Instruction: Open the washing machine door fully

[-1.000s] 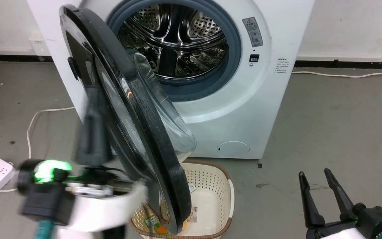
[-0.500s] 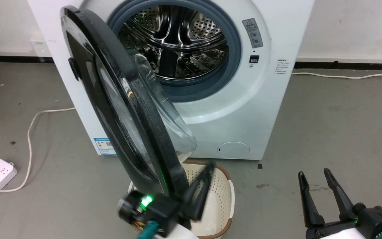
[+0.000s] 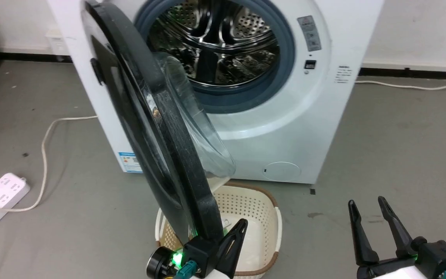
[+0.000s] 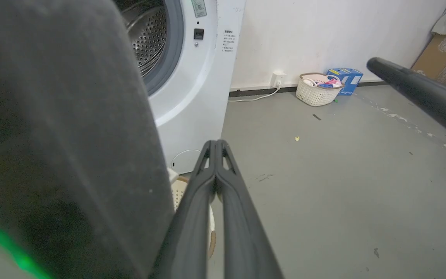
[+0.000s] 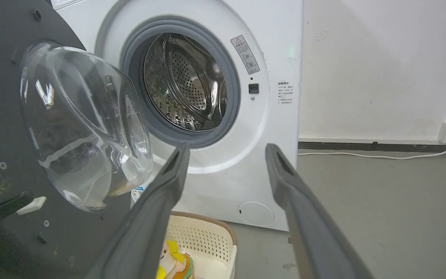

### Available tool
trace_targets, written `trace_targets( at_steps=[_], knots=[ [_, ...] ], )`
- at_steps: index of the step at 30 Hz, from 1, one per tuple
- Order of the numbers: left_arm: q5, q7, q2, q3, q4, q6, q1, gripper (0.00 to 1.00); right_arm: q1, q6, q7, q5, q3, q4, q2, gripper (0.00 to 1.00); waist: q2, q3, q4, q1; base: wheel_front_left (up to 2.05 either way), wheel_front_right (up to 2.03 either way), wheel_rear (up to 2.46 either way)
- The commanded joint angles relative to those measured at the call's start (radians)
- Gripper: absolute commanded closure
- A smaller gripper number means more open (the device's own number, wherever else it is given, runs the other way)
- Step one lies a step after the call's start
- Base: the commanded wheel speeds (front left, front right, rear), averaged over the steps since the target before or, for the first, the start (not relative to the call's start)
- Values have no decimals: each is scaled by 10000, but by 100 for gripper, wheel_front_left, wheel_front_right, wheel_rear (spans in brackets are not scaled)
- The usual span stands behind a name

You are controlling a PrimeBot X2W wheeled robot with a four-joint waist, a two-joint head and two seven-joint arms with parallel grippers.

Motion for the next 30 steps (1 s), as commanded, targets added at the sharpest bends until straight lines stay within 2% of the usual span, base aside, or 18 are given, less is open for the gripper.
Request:
trace_targets(
  at_steps=[1, 6, 22, 25, 30],
  knots=[
    [36, -128, 94, 162, 96, 114, -191, 100, 43, 10, -43, 55, -3, 23, 37, 0, -1, -21, 212, 0, 0, 0, 0],
    [5, -229, 142, 142, 165, 164, -118, 100, 120, 10, -43, 119, -24, 58, 49, 0, -1, -144, 901, 0, 0, 0, 0],
    [-145, -16, 489, 226, -485, 427, 299, 100, 256, 10, -43, 307, 16, 313, 108, 0, -1, -487, 3950, 0, 0, 0, 0],
    [-201, -8, 616, 426, -585, 560, 322, 100, 241, 10, -43, 308, 97, 368, 114, 0, -1, -475, 4243, 0, 0, 0, 0],
    [-345, -78, 788, 851, -741, 806, 350, 100, 26, 10, -43, 266, 294, 458, 69, 0, -1, -284, 4345, 0, 0, 0, 0]
  ],
)
